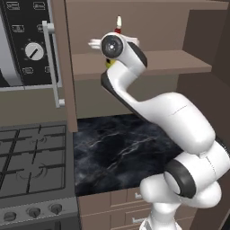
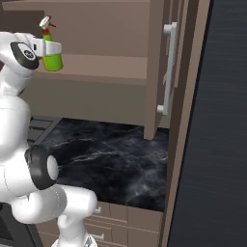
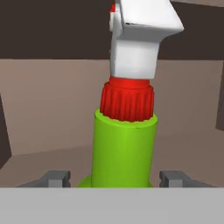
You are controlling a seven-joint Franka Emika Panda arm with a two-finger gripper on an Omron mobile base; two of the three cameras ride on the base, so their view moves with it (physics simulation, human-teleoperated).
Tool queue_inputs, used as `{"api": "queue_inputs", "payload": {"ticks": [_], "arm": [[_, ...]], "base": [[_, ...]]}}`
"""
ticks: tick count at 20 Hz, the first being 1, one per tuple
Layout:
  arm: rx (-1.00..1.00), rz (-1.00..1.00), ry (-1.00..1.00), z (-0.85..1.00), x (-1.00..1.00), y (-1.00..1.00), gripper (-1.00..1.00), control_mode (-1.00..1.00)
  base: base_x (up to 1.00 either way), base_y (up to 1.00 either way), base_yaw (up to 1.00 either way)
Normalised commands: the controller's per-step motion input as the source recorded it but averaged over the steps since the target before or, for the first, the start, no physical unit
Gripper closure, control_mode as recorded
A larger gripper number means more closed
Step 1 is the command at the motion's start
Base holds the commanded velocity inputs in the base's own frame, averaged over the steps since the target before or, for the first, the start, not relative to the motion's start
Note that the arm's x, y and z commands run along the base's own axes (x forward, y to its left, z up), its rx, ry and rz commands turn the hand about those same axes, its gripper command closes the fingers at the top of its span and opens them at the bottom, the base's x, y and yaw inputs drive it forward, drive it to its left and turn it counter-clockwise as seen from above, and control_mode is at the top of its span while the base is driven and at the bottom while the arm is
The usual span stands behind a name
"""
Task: Move the cutting board and knife to the sink. Then move spray from the cabinet to the counter.
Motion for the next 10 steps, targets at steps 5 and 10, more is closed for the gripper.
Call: {"api": "queue_inputs", "payload": {"ticks": [5, 10], "arm": [[0.09, 0.0, 0.0, 0.78, -1.0, -0.04, 1.0, -1.0], [0.01, -0.02, 0.05, 0.43, -1.0, 0.0, 1.0, -1.0]], "base": [[0.0, 0.0, 0.0], [0.0, 0.0, 0.0]]}}
